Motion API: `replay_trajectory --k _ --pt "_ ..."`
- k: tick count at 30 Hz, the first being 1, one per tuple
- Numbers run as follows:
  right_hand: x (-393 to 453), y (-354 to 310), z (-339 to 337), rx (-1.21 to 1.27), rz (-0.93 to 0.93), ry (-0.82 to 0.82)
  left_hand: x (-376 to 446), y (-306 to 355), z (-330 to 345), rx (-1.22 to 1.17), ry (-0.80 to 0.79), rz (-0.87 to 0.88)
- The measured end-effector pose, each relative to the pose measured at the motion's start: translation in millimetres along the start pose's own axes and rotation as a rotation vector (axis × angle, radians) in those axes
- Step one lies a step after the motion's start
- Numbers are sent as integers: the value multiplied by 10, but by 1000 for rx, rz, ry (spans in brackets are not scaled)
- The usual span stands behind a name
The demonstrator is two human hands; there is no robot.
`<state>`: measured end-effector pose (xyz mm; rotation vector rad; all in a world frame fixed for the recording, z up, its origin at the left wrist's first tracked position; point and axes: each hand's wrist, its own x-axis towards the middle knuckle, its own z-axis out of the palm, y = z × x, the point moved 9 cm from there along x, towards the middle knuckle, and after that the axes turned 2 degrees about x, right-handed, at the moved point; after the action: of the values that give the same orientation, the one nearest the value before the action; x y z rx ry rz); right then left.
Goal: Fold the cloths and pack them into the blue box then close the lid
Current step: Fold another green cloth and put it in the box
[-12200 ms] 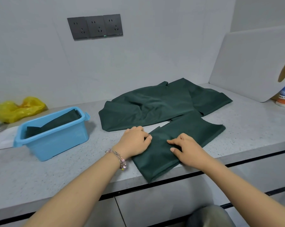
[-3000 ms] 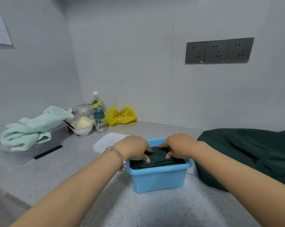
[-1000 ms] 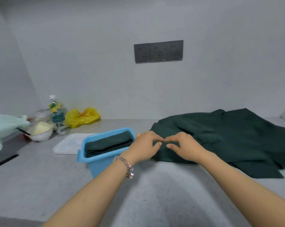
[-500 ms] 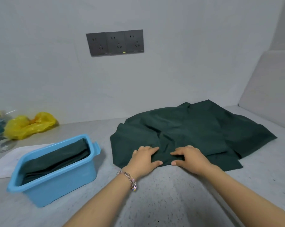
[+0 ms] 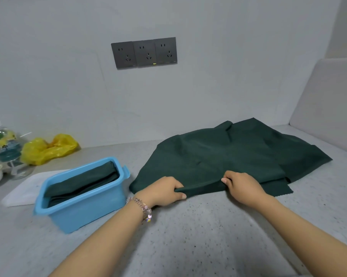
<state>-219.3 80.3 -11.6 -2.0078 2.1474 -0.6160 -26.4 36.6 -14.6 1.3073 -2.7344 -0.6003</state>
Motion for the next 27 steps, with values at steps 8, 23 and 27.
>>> replay_trajectory --k 8,23,27 --pt "-288 -123 -202 76 21 -263 -319 229 -232 -30 -303 -92" --pt "-569 -458 38 -124 -66 -45 -43 6 -60 68 238 -200" --pt "-663 -364 145 -90 -8 -4 -50 -120 84 105 264 -265"
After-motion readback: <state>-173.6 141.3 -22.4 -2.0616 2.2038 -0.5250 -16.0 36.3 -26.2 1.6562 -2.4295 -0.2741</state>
